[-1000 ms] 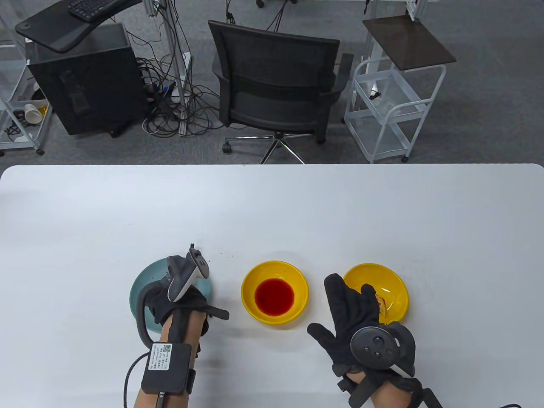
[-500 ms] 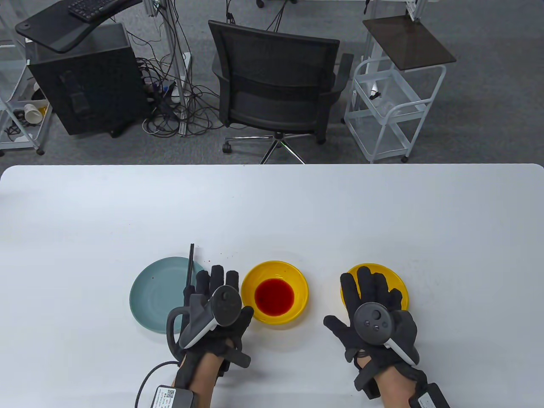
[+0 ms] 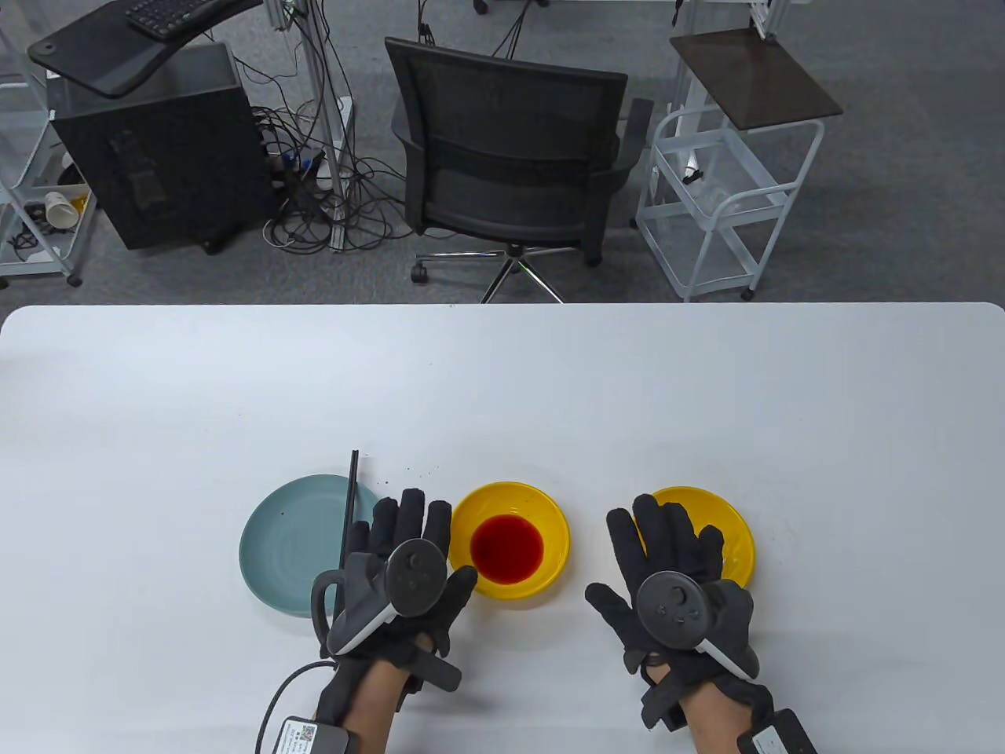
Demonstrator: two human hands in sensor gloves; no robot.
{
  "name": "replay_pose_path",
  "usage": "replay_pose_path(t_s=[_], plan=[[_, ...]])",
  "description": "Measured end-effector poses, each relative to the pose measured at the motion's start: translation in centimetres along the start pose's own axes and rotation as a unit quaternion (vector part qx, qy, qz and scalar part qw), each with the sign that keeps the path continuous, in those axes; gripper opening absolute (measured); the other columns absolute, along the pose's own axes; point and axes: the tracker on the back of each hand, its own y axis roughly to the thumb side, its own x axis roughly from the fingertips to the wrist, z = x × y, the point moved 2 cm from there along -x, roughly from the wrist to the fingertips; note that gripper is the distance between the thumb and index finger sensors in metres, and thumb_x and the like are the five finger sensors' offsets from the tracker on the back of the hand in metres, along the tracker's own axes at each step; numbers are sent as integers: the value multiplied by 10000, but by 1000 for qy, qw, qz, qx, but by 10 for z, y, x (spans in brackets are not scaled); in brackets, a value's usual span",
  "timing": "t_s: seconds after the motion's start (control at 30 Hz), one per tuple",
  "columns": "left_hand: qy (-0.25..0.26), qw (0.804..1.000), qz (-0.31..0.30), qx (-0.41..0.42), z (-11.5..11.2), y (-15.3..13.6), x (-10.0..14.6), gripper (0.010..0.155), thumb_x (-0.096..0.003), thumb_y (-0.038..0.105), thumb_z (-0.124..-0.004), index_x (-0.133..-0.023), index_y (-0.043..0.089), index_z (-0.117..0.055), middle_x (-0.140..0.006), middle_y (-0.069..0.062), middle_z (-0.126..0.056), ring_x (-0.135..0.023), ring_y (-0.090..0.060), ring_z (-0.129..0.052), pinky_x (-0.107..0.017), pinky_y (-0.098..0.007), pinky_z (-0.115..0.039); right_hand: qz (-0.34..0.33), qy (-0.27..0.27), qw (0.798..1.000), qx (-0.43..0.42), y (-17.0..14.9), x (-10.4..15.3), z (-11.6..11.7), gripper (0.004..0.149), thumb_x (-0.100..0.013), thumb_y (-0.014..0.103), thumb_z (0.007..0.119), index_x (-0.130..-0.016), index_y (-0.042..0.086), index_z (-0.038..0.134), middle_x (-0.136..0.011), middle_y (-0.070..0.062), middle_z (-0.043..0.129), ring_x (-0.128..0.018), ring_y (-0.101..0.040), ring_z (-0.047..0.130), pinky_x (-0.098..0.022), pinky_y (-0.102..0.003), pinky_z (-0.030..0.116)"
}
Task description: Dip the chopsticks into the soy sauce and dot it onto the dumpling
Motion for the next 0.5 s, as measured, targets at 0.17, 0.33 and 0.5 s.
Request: replay_pose_path(t_s=[0.17,0.33,0.5], plan=[[-7,1000,6,-20,-5,2,-2,850,-471,664,-699,-1141,247,-383,-1206,-66,-251,-1112,-474,-351,-736,-713,-333,5,3,1000,-6,-4,1,-1,818,-424,579,687,-1061,231,311,-1151,-106,163,-1047,-507,223,-673,-805,162],[-1,1000,9,-6,-3,-3,-3,843,-470,660,-702,-1138,241,-406,-1206,-66,-275,-1108,-472,-376,-735,-713,-340,12,7,999,-31,-10,1,-1,810,-424,574,689,-1060,225,328,-1152,-110,185,-1042,-506,266,-672,-806,164],[1,1000,16,5,-1,-8,-5,842,-471,659,-703,-1138,236,-410,-1206,-70,-274,-1107,-473,-377,-735,-714,-339,2,-5,999,-35,-8,1,-7,810,-425,576,687,-1061,222,331,-1152,-114,199,-1040,-508,279,-668,-809,172]])
